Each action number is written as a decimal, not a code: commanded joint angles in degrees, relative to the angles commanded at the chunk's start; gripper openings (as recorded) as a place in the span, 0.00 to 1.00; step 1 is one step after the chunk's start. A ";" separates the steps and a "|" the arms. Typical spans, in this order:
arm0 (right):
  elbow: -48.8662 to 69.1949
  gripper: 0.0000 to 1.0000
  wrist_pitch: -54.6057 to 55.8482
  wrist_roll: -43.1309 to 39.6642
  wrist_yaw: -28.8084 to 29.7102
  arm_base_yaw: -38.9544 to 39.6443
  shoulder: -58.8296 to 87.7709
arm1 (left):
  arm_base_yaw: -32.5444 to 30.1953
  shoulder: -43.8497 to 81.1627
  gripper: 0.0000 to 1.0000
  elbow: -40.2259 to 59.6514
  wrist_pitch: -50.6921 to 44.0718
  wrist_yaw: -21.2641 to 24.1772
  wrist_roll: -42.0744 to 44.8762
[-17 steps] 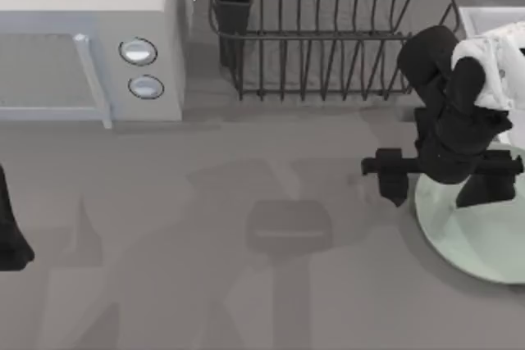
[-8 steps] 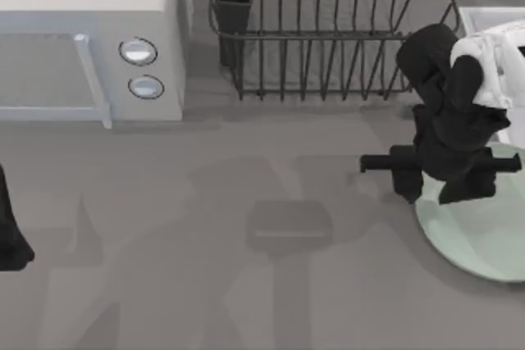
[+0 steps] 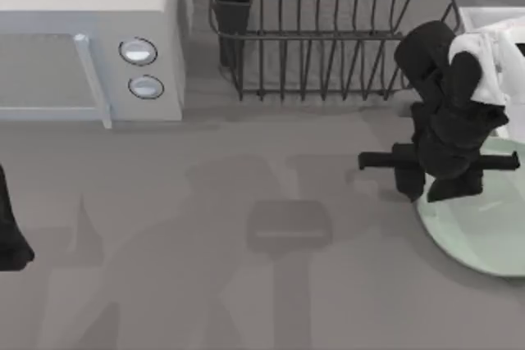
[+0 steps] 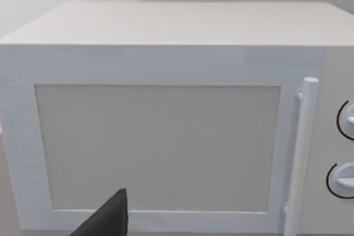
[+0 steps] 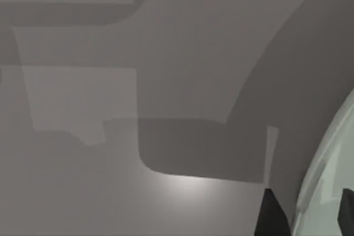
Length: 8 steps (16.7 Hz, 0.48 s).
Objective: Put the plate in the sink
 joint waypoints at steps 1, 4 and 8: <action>1.29 0.00 -1.27 0.03 0.00 0.03 0.26 | 0.00 0.00 1.00 0.00 0.00 0.00 0.00; 8.83 0.00 -8.67 0.13 0.00 0.11 1.30 | 0.00 0.00 1.00 0.00 0.00 0.00 0.00; 26.83 0.00 -26.03 0.12 -0.01 0.09 2.37 | 0.00 0.00 1.00 0.00 0.00 0.00 0.00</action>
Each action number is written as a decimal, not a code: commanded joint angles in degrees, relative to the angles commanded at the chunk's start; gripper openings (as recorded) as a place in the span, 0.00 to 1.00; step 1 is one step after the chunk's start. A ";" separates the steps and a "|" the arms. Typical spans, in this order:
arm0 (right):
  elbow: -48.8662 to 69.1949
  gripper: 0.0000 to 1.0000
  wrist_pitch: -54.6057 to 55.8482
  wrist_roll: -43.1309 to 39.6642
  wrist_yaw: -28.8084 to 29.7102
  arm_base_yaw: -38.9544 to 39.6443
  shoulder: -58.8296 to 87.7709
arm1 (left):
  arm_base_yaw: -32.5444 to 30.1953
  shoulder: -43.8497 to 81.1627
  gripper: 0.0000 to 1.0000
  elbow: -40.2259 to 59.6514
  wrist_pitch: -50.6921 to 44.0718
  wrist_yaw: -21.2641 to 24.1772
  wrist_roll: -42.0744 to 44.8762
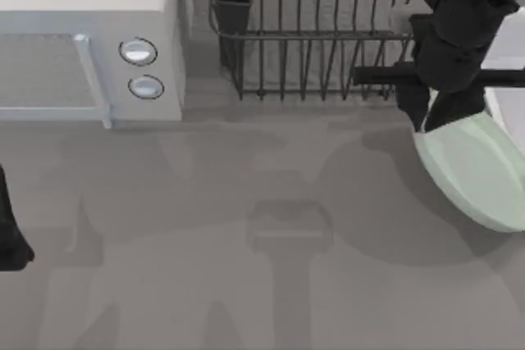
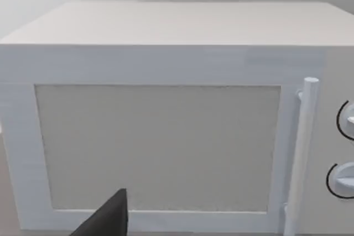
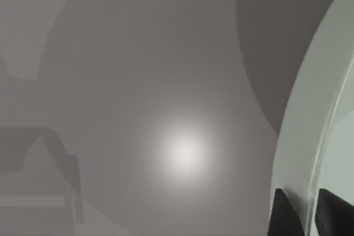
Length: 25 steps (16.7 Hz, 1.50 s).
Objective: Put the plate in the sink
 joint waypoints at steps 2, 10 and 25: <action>10.45 0.00 -9.91 -0.09 -0.01 -0.10 0.18 | 0.00 0.00 1.00 0.00 0.00 0.00 0.00; 33.71 0.00 -32.95 -0.69 -0.03 -0.68 -0.94 | 0.00 0.00 1.00 0.00 0.00 0.00 0.00; 57.72 0.00 -32.19 -20.05 0.01 -19.87 29.20 | 0.00 0.00 1.00 0.00 0.00 0.00 0.00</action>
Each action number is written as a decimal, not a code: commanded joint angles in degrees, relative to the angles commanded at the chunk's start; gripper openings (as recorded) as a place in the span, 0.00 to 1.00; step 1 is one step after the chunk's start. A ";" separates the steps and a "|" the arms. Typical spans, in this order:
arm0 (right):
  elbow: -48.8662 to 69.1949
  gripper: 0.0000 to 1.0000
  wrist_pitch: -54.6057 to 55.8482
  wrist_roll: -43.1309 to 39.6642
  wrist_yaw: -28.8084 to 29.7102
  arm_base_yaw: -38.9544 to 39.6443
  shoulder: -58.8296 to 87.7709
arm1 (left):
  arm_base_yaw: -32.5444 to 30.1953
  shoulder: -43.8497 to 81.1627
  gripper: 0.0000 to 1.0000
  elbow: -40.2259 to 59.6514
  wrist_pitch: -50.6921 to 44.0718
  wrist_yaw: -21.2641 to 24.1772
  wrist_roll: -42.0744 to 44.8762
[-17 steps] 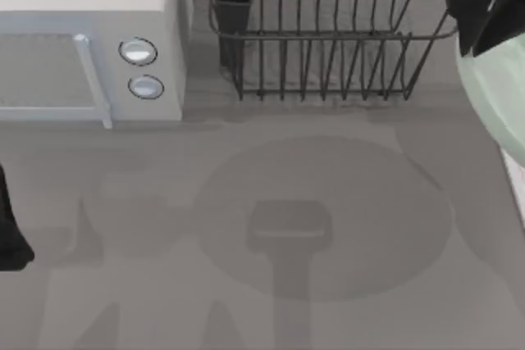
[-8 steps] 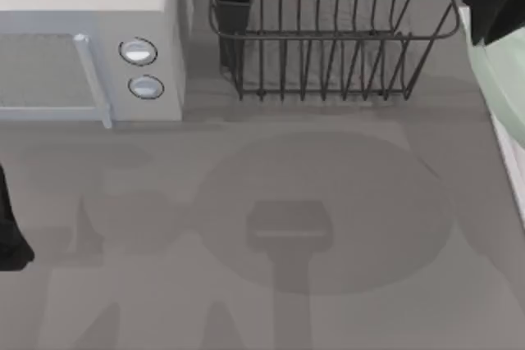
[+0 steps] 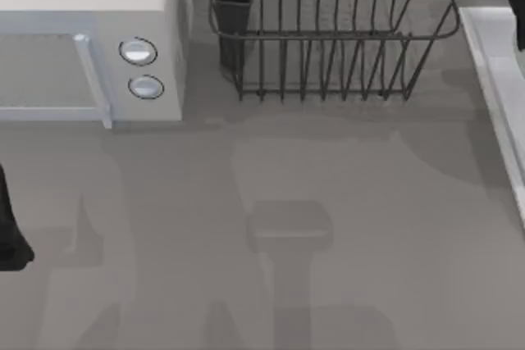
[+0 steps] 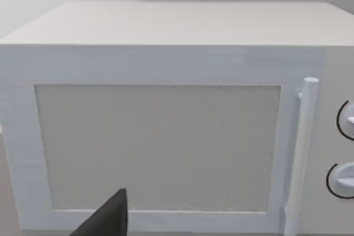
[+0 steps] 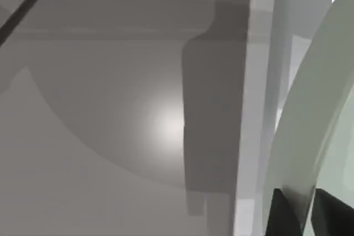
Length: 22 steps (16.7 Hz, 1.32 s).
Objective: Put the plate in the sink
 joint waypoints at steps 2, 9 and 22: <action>4.72 0.00 0.48 -4.24 0.01 -4.25 5.44 | 0.00 0.00 1.00 0.00 0.00 0.00 0.00; 8.24 0.00 0.95 -7.59 0.02 -7.60 9.09 | 0.00 0.00 1.00 0.00 0.00 0.00 0.00; 8.24 0.98 0.95 -7.59 0.02 -7.60 9.09 | 0.00 0.00 1.00 0.00 0.00 0.00 0.00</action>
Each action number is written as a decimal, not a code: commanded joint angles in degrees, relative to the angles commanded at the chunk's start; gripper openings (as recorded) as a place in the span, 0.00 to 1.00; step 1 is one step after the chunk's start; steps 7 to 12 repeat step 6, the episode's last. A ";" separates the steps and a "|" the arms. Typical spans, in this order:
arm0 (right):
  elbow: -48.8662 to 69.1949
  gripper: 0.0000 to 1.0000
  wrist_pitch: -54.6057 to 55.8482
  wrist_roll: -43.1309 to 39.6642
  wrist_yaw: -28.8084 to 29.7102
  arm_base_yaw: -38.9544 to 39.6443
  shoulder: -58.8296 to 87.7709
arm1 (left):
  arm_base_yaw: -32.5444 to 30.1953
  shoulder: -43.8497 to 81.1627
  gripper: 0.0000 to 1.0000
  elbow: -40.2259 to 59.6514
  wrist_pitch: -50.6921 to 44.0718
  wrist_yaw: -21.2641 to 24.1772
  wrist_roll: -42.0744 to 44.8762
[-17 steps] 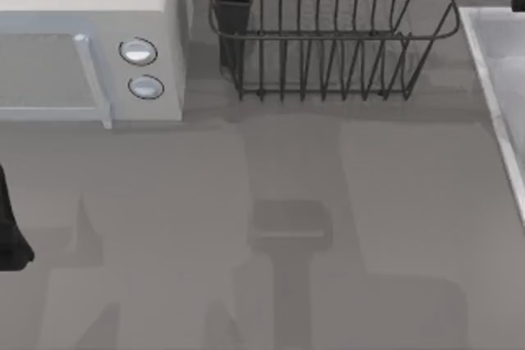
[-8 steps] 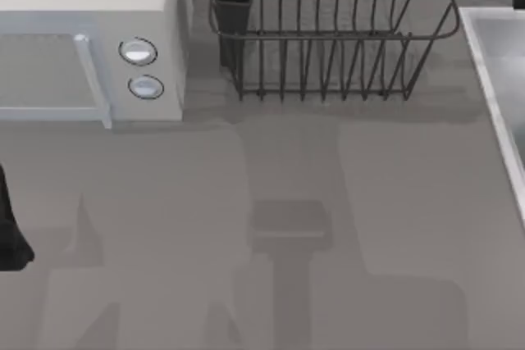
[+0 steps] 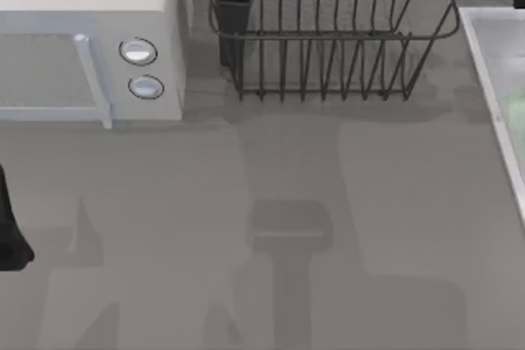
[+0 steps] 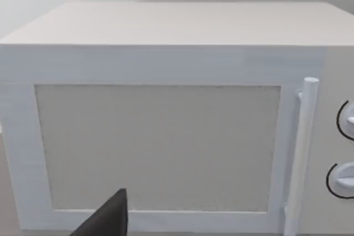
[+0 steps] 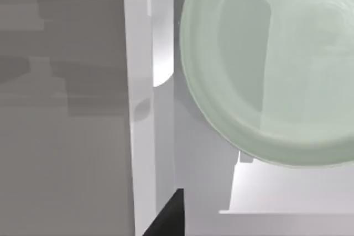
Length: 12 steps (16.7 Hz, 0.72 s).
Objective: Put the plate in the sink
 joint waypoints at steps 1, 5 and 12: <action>0.00 1.00 0.00 0.00 0.00 0.00 0.00 | 0.00 0.00 1.00 0.00 0.00 0.00 0.00; 0.00 1.00 0.00 0.00 0.00 0.00 0.00 | 0.00 0.00 1.00 0.00 0.00 0.00 0.00; 0.00 1.00 0.00 0.00 0.00 0.00 0.00 | 0.00 0.00 1.00 0.00 0.00 0.00 0.00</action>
